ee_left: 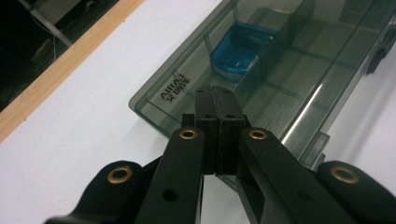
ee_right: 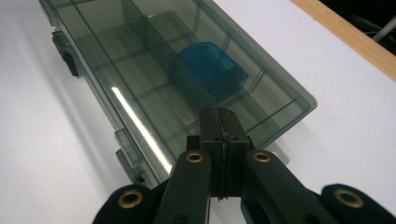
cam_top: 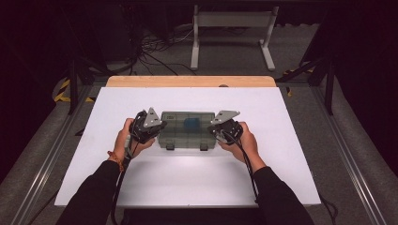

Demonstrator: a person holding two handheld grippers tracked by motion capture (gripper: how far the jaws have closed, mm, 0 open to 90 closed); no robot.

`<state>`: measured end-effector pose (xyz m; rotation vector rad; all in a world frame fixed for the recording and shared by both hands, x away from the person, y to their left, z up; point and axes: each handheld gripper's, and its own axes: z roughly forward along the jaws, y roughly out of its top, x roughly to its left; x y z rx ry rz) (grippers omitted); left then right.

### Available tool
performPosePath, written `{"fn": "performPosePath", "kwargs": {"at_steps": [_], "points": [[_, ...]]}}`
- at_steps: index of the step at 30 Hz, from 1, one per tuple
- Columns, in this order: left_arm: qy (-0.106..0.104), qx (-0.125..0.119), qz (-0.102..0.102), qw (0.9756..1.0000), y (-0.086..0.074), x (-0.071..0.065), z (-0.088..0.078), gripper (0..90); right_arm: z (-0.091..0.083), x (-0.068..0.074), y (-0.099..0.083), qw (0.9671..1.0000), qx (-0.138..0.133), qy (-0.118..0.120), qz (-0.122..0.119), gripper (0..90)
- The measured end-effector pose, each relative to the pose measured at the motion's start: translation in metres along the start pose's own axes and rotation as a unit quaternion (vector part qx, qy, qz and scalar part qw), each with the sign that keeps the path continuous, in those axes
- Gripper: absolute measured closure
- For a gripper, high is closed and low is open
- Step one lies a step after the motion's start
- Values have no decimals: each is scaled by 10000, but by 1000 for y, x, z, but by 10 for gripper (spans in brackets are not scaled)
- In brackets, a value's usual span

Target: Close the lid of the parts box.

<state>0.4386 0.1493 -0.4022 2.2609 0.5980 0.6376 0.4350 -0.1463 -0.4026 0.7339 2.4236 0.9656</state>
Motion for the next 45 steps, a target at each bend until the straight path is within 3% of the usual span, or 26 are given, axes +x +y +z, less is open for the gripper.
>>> {"fn": "performPosePath", "kwargs": {"at_steps": [20,33,45], "points": [[-103,101,-21,9999,-18,-9,12,899,3,7,-8,9997,83,244,40,900],[-162,3,-98,9998,-20,-8,12,899,0,9,-9,9996,156,190,-99,900],[-169,-38,-66,9998,-23,-10,10,899,-4,10,-11,9998,154,139,-31,900]]}}
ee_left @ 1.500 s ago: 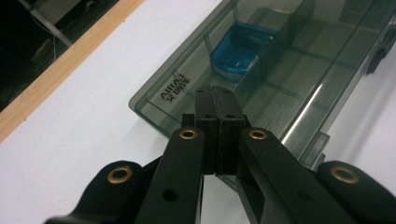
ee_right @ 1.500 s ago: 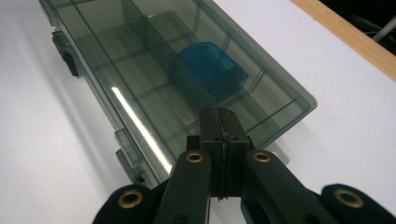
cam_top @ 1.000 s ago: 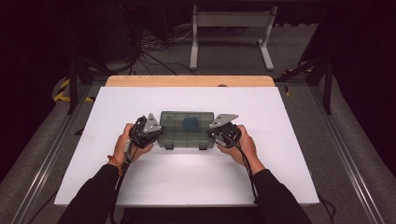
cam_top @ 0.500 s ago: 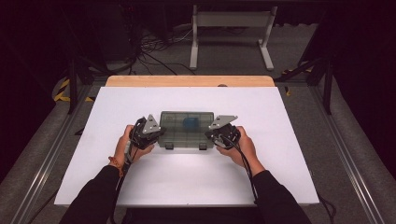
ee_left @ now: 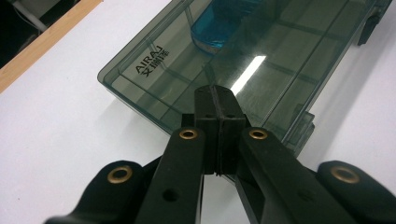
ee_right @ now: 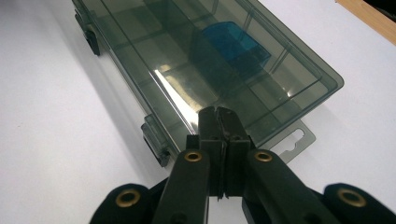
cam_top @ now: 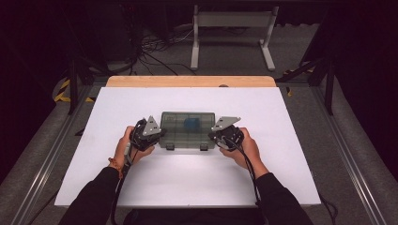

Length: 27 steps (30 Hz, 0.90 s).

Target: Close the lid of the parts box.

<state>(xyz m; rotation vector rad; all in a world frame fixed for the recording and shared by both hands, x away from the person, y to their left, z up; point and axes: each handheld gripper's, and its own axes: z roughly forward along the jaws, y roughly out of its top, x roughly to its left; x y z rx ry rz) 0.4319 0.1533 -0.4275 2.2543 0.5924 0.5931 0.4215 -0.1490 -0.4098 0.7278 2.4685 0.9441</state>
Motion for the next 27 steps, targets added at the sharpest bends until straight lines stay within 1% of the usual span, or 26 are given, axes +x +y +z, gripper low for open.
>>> {"fn": "performPosePath", "kwargs": {"at_steps": [2,5,6,7,9,11,12,13,15,17,18,20,24,25,26,27], "points": [[14,5,41,10000,0,0,0,899,0,0,0,10000,-5,7,15,895],[4,-5,49,10000,0,0,-1,898,-2,0,0,10000,-47,29,37,879],[-20,-113,11,9999,1,1,-3,898,-2,0,0,9999,-92,39,66,881],[-31,-147,-7,9999,1,0,-4,897,-4,0,1,9998,-176,26,105,878],[-11,-213,41,9998,1,0,-8,897,-6,-1,1,9996,-256,16,139,878],[-63,-333,13,9994,2,-1,-12,894,-8,-1,0,9992,-343,1,194,871],[-56,-348,39,9994,2,-1,-13,892,-10,-1,0,9989,-406,10,233,870],[-55,-396,55,9992,2,-2,-14,889,-11,-1,0,9988,-434,26,241,867],[-67,-487,45,9988,3,-3,-17,885,-12,-1,0,9987,-451,-40,253,855],[-43,-524,77,9986,3,-4,-19,880,-14,-1,0,9982,-539,-19,265,849],[-54,-541,89,9985,4,-4,-20,876,-15,0,0,9979,-597,-53,259,845],[-54,-580,85,9983,4,-4,-21,874,-16,0,1,9977,-619,-62,261,843],[-33,-682,102,9976,5,-6,-24,864,-20,0,1,9967,-759,-96,262,819],[-5,-698,134,9975,5,-5,-24,862,-21,0,1,9965,-787,-101,258,816],[-27,-722,95,9973,5,-6,-25,856,-22,1,1,9962,-817,-108,266,814],[-20,-740,111,9972,6,-6,-25,850,-22,1,1,9961,-838,-128,250,807]]}}
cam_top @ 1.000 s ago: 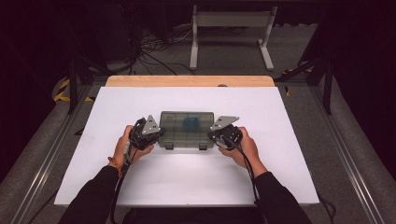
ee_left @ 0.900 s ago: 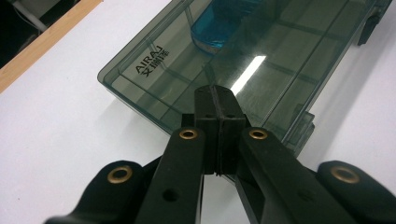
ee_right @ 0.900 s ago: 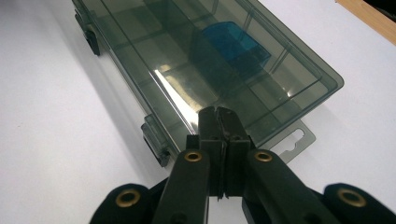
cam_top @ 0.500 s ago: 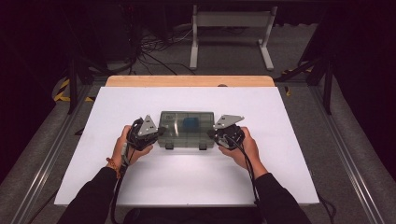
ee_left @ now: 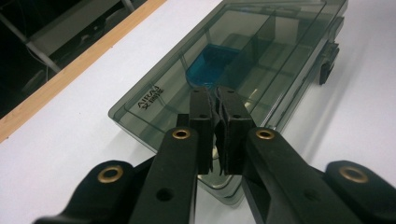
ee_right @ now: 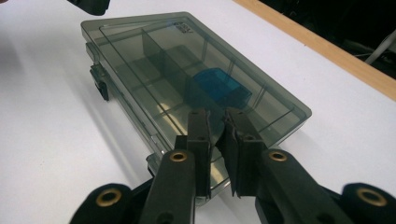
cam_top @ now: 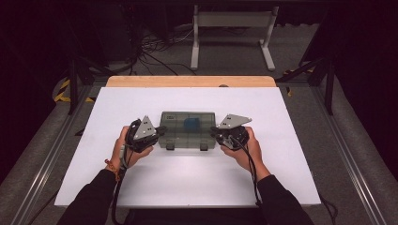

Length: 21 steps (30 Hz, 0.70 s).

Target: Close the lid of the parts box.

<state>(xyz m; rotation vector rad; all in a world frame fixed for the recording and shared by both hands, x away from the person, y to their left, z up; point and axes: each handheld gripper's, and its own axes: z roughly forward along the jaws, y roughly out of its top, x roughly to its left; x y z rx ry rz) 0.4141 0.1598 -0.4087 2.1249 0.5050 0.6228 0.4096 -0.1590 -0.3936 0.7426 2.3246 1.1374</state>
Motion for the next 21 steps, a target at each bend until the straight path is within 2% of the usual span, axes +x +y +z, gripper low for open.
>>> {"fn": "performPosePath", "kwargs": {"at_steps": [6,13,18,21], "points": [[2,-122,19,9999,1,1,-4,813,-2,2,-1,9999,-113,-11,-18,775],[-50,-207,-36,9998,0,2,-5,711,1,4,-1,9999,-116,-15,-63,698],[-64,-210,-57,9997,0,1,-5,591,3,5,0,9998,-216,-27,-19,539],[-60,-213,-65,9997,0,1,-4,546,4,6,1,9997,-213,-69,-27,483]]}}
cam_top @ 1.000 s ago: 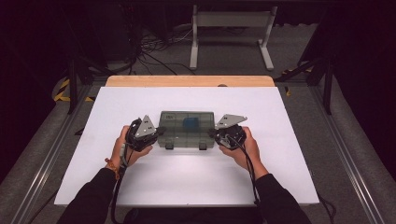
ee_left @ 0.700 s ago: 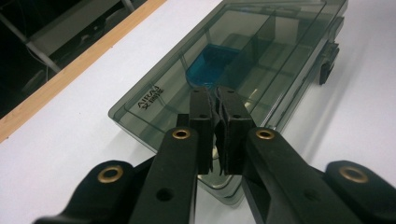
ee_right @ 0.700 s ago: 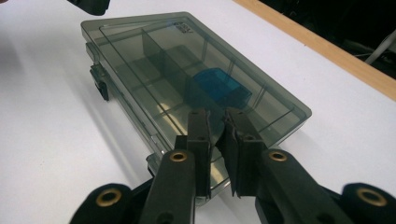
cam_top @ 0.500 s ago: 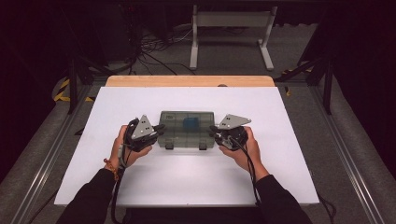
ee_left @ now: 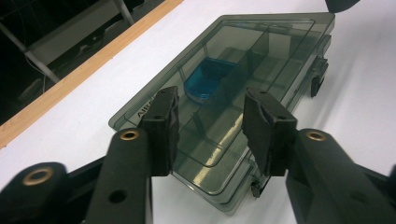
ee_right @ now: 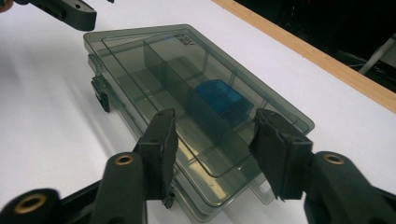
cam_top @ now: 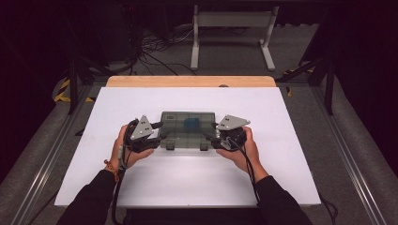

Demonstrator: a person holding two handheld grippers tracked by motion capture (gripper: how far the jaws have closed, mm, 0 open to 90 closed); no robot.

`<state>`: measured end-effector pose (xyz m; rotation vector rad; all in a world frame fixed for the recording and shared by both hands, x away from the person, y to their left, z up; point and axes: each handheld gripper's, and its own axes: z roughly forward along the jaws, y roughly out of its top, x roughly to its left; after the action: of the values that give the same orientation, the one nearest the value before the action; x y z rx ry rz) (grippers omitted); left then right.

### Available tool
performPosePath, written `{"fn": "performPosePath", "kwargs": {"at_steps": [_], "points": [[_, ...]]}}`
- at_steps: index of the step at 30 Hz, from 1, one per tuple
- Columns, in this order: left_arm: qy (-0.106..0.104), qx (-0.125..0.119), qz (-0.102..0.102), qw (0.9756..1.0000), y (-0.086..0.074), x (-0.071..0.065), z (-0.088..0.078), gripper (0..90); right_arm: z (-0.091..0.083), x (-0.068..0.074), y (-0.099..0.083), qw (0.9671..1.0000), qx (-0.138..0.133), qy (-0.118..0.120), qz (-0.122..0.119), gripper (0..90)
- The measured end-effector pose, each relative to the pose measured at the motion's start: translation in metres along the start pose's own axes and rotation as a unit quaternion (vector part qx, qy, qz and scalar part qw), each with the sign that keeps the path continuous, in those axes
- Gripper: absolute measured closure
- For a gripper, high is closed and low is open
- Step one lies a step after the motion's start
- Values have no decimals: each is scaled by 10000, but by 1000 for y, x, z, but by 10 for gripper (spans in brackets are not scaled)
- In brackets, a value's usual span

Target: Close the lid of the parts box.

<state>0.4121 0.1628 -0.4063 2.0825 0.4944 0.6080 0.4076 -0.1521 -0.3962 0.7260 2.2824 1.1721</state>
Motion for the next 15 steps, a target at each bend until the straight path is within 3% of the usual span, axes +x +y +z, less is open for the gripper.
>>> {"fn": "performPosePath", "kwargs": {"at_steps": [12,13,15], "points": [[162,-54,-178,9997,-1,0,2,303,2,-3,-1,9996,-91,-211,140,268],[146,-66,-191,9997,-1,-1,2,266,3,-3,-1,9994,-56,-305,140,206],[185,-87,-195,9996,-1,-1,3,235,4,-3,-1,9992,-65,-347,173,167]]}}
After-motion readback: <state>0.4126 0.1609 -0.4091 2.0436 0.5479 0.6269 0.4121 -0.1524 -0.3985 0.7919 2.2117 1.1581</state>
